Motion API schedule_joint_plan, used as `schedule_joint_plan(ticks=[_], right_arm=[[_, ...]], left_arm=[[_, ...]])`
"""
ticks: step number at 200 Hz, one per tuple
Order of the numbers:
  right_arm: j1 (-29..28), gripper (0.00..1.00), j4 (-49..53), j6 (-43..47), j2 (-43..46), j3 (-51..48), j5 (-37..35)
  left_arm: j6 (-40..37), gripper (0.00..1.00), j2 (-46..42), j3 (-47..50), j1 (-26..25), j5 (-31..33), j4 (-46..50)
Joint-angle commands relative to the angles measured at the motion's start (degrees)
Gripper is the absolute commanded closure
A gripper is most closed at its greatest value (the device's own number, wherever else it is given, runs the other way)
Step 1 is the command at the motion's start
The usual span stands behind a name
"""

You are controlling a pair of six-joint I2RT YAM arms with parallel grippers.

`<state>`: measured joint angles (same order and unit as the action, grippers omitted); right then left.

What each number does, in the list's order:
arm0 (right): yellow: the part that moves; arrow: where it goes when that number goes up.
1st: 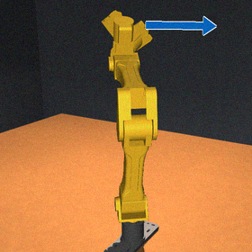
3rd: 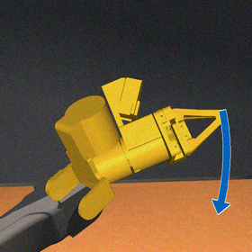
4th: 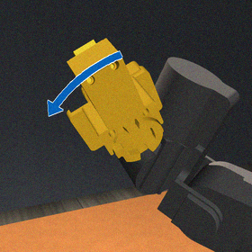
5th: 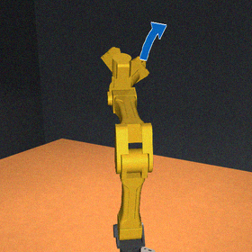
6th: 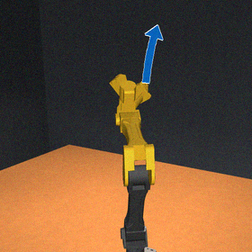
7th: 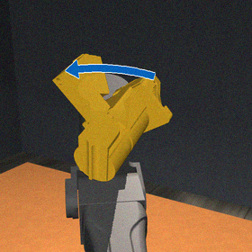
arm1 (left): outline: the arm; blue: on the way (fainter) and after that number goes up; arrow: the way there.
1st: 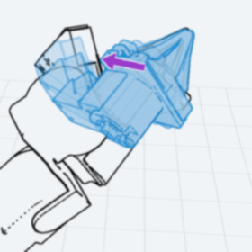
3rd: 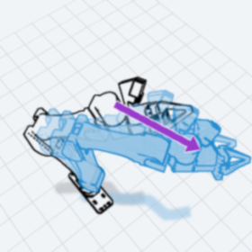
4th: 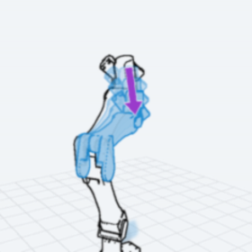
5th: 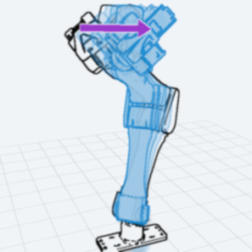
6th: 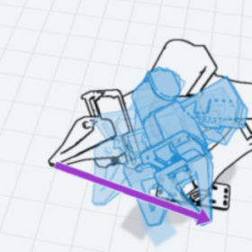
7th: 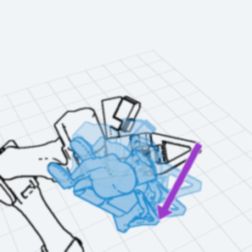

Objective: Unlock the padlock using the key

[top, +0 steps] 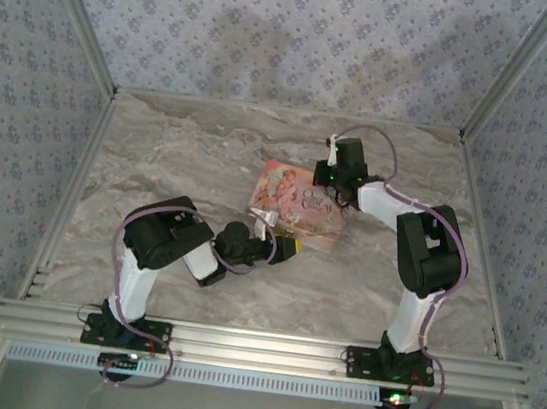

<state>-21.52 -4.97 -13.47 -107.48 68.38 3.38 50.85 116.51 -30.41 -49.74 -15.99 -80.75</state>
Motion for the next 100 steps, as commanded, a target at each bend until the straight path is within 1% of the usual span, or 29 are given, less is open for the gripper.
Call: schedule_joint_plan(ticks=[1,23,52,69,83,100], right_arm=[[-0.1,1.00,5.8,-0.8,-0.2,-1.9,0.4],[-0.1,1.00,5.8,-0.8,-0.2,-1.9,0.4],[-0.1,1.00,5.9,-0.7,0.0,-1.8,0.4],[0.0,1.00,6.1,-0.6,0.0,-1.7,0.5],[0.0,1.00,6.2,-0.5,0.1,-1.6,0.4],[0.1,1.00,6.4,-0.3,0.2,-1.4,0.6]], left_arm=[[2.7,0.65,1.1,1.1,1.1,-1.1,0.2],[2.6,0.66,1.2,1.2,1.2,-1.2,1.4],[2.8,0.77,1.2,1.1,1.7,-2.3,3.0],[2.8,0.78,1.1,1.4,2.0,-2.6,3.5],[2.8,0.84,0.9,1.8,2.4,-2.7,4.1],[3.3,0.87,0.7,2.2,2.9,-3.5,4.1]])
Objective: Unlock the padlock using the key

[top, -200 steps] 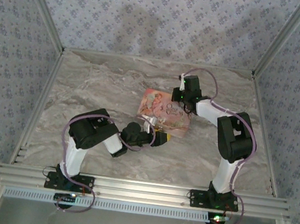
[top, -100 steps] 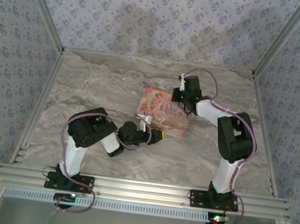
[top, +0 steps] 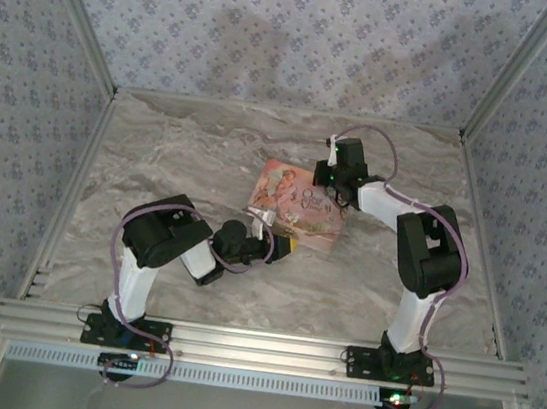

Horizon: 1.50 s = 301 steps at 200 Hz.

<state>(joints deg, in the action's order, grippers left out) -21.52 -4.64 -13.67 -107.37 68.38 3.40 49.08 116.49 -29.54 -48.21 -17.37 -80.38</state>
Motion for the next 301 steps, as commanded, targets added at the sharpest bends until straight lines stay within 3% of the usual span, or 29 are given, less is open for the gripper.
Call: schedule_joint_plan(ticks=[1,60,121,185,226,248,301], right_arm=[[0.1,1.00,6.1,-0.1,0.1,-1.3,0.6],[2.3,1.00,8.9,0.8,3.0,1.7,1.4],[7.1,1.00,9.4,-1.3,11.3,-2.5,0.4],[7.8,1.00,15.0,-6.3,20.7,-12.6,-13.6],[6.9,1.00,16.0,-8.7,20.4,-16.2,-18.4],[5.8,1.00,15.1,-9.7,18.4,-16.5,-17.4],[1.6,1.00,14.7,-8.0,10.3,-9.4,-17.1]], left_arm=[[5.1,0.88,0.7,1.3,1.4,-2.1,3.8],[6.2,0.97,-3.9,-0.1,2.3,-4.3,11.3],[6.8,0.97,-9.1,-2.4,2.6,-3.3,19.9],[7.6,0.97,-10.0,-3.7,2.6,-3.1,20.2],[8.2,0.96,-9.7,-3.2,2.3,-2.9,19.3],[8.6,0.96,-9.3,-2.7,2.1,-2.7,18.2],[9.9,0.95,-8.8,-1.4,1.6,-2.2,16.9]])
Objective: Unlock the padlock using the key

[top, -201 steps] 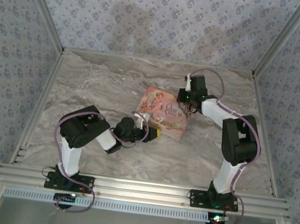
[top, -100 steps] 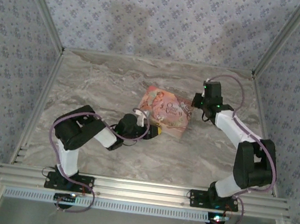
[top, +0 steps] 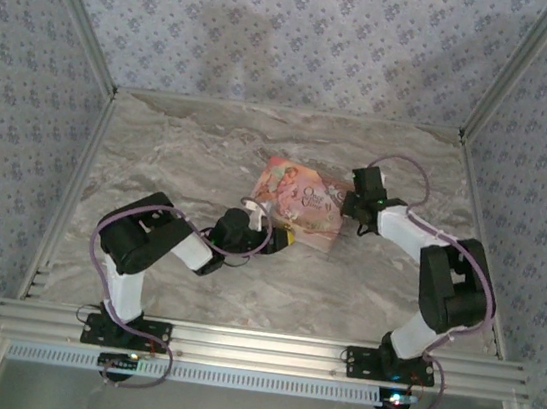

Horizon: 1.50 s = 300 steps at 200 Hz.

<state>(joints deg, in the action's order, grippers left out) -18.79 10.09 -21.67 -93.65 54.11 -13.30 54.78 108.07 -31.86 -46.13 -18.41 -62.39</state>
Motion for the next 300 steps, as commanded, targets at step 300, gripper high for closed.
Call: schedule_joint_plan(ticks=[300], right_arm=[[15.3,1.00,-18.8,-25.6,47.5,-26.5,55.4]], left_arm=[[16.1,0.93,-10.4,-12.7,-1.0,7.3,25.9]])
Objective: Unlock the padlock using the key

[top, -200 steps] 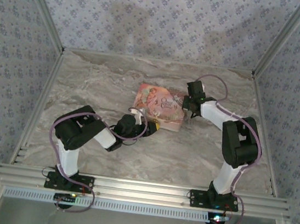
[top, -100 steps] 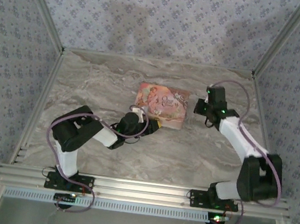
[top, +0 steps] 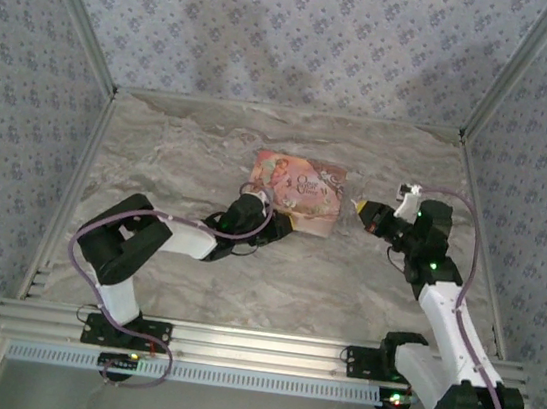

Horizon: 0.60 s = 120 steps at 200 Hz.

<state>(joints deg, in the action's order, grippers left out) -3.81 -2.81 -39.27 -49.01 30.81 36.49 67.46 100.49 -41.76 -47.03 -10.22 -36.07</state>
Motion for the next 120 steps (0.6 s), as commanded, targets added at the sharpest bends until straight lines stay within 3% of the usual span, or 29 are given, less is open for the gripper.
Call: schedule_joint_plan(ticks=[1,58,120], right_arm=[[0.3,1.00,-6.0,-8.2,3.0,-3.4,5.6],[-1.1,1.00,-13.6,-20.4,10.4,-14.1,2.8],[-9.5,1.00,-13.7,-24.2,14.5,-22.7,-6.7]], left_arm=[[3.5,0.93,-2.8,-2.9,0.0,-0.9,-0.4],[4.6,0.92,-4.1,-6.5,0.0,-2.1,4.3],[6.2,0.92,-4.7,-7.1,-0.1,-2.1,5.3]])
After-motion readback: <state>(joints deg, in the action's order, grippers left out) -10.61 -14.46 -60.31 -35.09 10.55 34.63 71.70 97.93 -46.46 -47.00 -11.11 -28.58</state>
